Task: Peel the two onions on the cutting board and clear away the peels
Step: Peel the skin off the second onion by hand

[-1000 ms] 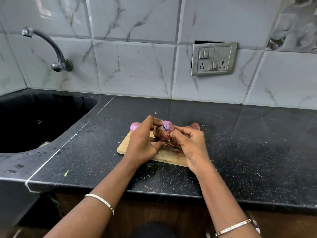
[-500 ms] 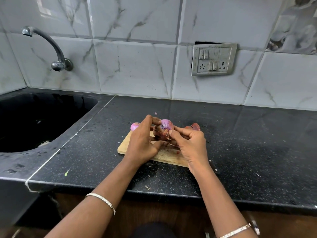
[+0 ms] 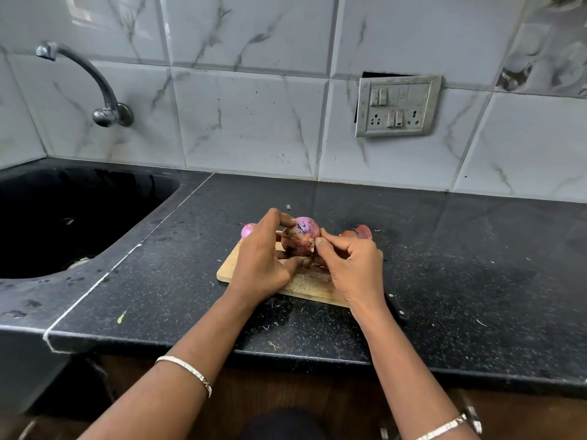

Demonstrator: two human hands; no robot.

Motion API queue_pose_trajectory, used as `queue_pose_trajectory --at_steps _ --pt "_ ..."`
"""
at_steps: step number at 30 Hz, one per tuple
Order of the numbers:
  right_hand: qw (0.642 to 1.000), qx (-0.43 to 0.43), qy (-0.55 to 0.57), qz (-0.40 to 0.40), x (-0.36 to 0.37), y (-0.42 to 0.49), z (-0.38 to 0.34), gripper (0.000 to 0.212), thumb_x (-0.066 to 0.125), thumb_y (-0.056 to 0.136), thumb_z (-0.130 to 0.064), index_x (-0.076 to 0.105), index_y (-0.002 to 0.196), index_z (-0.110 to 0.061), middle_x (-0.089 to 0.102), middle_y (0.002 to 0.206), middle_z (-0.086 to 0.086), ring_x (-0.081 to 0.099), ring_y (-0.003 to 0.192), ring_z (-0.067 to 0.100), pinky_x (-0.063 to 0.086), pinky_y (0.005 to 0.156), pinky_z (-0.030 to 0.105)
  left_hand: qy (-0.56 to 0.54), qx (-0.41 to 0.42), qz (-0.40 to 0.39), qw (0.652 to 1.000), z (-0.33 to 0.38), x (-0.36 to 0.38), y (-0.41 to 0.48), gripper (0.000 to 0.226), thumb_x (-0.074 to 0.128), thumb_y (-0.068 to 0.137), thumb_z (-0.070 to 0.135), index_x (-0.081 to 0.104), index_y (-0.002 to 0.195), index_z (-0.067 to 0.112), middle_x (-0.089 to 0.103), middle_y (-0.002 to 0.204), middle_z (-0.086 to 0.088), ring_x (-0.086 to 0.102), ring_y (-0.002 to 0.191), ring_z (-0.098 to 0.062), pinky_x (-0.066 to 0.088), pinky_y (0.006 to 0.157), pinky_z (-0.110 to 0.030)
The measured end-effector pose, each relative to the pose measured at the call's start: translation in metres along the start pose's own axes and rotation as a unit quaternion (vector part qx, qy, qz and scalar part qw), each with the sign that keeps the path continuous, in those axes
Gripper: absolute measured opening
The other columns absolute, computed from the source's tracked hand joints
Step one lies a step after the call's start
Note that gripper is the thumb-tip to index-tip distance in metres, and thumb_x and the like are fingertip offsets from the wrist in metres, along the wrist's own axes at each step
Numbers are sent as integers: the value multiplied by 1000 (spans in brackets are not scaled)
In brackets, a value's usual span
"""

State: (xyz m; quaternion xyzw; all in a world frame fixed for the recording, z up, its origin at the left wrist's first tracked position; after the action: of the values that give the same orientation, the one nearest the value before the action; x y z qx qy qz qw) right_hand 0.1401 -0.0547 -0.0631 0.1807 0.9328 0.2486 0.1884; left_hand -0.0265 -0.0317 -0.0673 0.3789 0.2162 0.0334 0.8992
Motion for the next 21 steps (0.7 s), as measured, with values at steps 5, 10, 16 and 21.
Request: queue_pose_trajectory --at_steps 5,10,16,21 --pt "993 -87 -74 0 -3 -5 -2 33 69 94 -37 73 121 -19 77 86 2 68 77 15 52 83 21 -32 -13 -28 999 3 1 0 62 91 72 9 48 113 25 57 116 23 65 99 -5 61 67 -22" --pt "983 -138 -124 15 -2 -7 -4 29 70 95 -19 71 122 -10 78 87 7 66 68 11 52 68 21 -30 -10 -47 998 2 1 -1 62 89 73 8 46 114 26 55 122 22 66 103 -11 63 68 -29" --pt "969 -159 -188 -2 3 -8 -8 29 67 96 -13 70 124 -6 76 81 13 66 63 24 53 63 38 -36 -19 -57 998 -1 1 -2 60 88 73 4 48 115 21 56 122 20 66 105 -11 64 67 -33" --pt "952 -184 -243 -3 8 -11 -16 33 66 86 7 71 118 1 72 69 16 67 59 32 52 52 35 -45 -34 -57 997 -2 0 -2 63 89 71 5 47 112 27 56 121 23 66 103 -11 63 64 -35"
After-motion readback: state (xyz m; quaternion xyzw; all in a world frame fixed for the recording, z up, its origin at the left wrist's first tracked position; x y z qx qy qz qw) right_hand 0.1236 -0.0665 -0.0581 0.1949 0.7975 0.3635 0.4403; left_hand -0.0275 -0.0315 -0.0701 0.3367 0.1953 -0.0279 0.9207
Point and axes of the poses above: each hand's wrist, its own y-axis towards the middle knuckle, its own x-axis out of the palm, z = x × y, the point moved 1 cm from there along y, towards the middle knuckle
